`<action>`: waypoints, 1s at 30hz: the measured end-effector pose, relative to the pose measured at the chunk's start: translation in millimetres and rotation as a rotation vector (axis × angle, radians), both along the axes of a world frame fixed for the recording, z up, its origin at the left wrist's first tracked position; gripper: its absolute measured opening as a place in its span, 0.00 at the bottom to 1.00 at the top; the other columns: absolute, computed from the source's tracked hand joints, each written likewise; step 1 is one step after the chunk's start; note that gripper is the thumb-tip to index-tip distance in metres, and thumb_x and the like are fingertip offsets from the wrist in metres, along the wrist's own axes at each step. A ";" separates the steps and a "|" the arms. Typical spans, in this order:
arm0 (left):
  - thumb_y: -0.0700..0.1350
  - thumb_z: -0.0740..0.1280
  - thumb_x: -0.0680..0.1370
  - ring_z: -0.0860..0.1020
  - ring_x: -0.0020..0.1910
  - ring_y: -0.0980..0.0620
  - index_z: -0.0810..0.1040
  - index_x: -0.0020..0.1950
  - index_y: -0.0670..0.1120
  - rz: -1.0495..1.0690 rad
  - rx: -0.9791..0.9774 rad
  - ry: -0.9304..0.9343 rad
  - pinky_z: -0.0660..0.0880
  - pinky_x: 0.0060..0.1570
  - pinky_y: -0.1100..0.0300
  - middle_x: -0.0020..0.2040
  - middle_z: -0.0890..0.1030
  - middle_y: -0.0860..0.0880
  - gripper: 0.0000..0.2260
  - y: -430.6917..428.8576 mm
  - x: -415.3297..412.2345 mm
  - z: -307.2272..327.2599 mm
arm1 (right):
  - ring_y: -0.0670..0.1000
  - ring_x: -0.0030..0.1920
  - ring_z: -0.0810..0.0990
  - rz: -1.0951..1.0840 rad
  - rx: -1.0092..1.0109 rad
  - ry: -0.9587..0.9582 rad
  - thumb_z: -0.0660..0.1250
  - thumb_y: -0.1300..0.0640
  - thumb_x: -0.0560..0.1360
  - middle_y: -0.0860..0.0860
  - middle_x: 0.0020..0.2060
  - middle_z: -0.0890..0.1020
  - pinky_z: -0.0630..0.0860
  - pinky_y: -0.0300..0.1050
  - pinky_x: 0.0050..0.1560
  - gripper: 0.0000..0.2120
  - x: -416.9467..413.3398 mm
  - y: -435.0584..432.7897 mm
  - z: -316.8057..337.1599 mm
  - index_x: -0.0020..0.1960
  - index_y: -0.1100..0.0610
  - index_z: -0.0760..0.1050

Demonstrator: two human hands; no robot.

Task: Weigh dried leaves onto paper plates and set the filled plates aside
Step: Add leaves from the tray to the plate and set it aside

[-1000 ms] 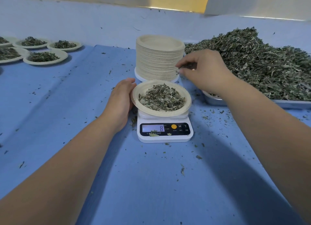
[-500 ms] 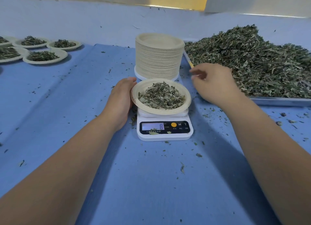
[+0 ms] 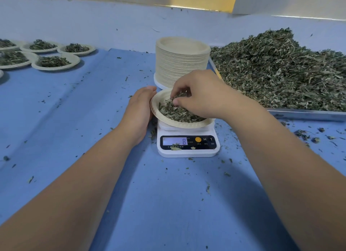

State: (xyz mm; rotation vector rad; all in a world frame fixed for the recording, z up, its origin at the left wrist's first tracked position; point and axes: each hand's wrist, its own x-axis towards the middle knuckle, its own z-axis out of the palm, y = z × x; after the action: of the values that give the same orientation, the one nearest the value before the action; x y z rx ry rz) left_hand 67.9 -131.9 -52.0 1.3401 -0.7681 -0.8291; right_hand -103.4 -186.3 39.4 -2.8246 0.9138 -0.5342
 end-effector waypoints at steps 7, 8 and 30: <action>0.57 0.64 0.73 0.77 0.67 0.44 0.81 0.58 0.52 0.008 -0.023 0.022 0.70 0.71 0.39 0.66 0.80 0.47 0.17 -0.5 -1.0 0.6 | 0.32 0.36 0.74 -0.050 0.073 -0.324 0.74 0.52 0.75 0.35 0.35 0.77 0.66 0.26 0.38 0.04 -4.7 -5.3 12.6 0.49 0.46 0.85; 0.57 0.64 0.73 0.78 0.67 0.44 0.81 0.58 0.52 0.007 -0.021 0.025 0.71 0.71 0.39 0.65 0.80 0.47 0.18 -0.5 -1.3 0.3 | 0.31 0.37 0.74 -0.055 0.075 -0.347 0.74 0.51 0.75 0.35 0.35 0.78 0.67 0.25 0.38 0.04 -4.8 -6.2 13.5 0.49 0.46 0.85; 0.57 0.64 0.73 0.76 0.68 0.45 0.80 0.64 0.51 -0.003 0.005 -0.004 0.70 0.72 0.40 0.68 0.79 0.47 0.22 1.5 -1.8 0.7 | 0.59 0.51 0.82 -0.608 -0.004 -0.203 0.66 0.57 0.79 0.59 0.51 0.84 0.79 0.52 0.58 0.19 -91.3 -51.5 -28.9 0.70 0.57 0.76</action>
State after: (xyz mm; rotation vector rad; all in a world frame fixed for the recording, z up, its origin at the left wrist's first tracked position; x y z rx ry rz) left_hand 66.0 -130.4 -51.2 1.3450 -0.7718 -0.8319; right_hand -194.6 -237.8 10.5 -2.3946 1.7207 -0.8620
